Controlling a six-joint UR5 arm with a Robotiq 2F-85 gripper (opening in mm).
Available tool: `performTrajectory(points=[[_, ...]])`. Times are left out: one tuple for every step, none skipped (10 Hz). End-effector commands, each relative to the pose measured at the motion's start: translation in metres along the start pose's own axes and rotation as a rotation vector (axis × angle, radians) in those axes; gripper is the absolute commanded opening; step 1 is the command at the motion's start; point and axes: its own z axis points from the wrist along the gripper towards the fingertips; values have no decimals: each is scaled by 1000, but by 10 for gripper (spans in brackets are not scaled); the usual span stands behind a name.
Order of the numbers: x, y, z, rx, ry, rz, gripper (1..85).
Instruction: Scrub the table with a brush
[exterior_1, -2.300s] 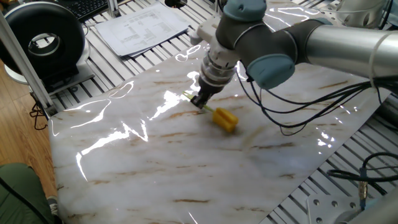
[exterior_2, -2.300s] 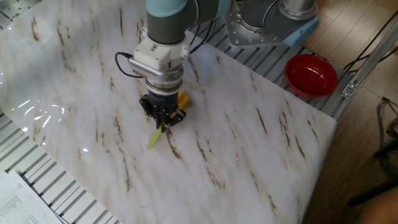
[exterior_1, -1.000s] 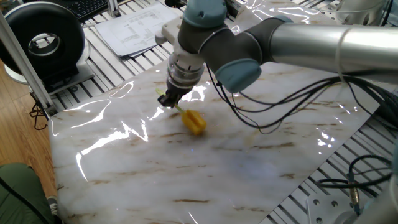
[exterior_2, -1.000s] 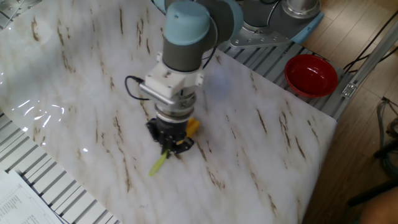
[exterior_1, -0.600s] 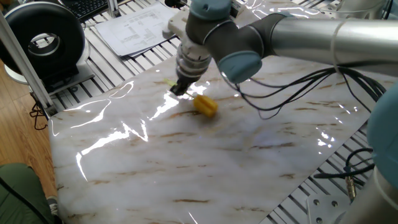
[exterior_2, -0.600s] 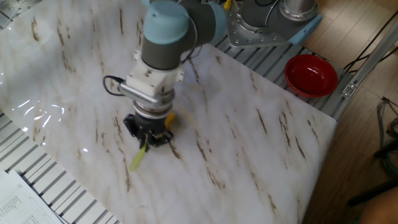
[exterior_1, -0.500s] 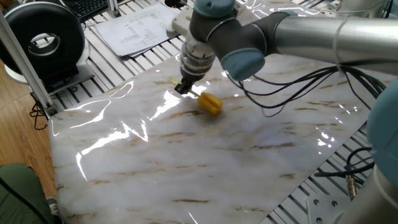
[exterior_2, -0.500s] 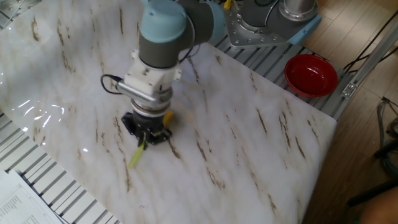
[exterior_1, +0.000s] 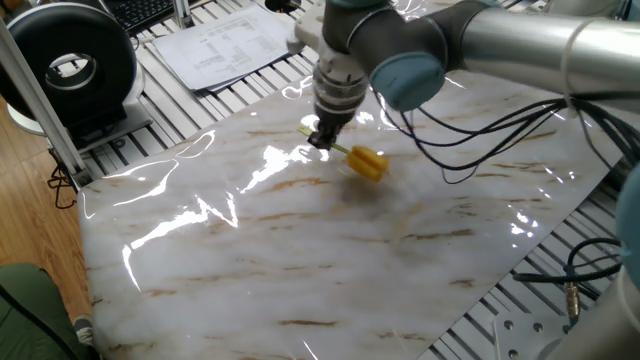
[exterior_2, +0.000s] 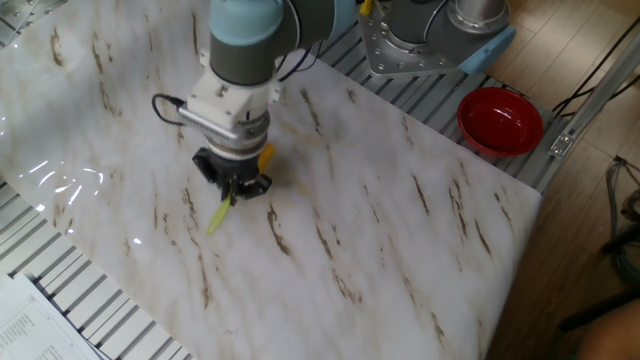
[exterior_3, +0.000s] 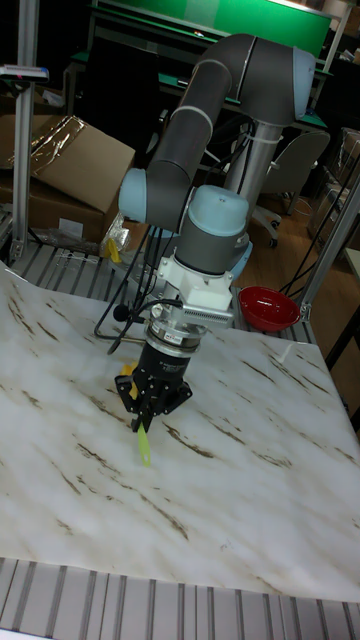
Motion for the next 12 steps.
performTrajectory(points=[[9, -1, -4, -14, 31, 26, 13], [9, 3, -4, -28, 33, 35, 13], [12, 4, -4, -35, 43, 48, 13], [17, 4, -4, -34, 62, 60, 13], [20, 5, -4, -34, 74, 66, 13], [21, 4, -4, -30, 80, 79, 13], [16, 2, -4, -26, 58, 81, 10], [4, 3, -4, -32, 12, 61, 10], [-11, 11, -4, -61, -45, 38, 10], [-22, 10, -5, -60, -88, 14, 10], [-33, 10, -6, -58, -130, -4, 10], [-32, 10, -6, -59, -127, -1, 13]])
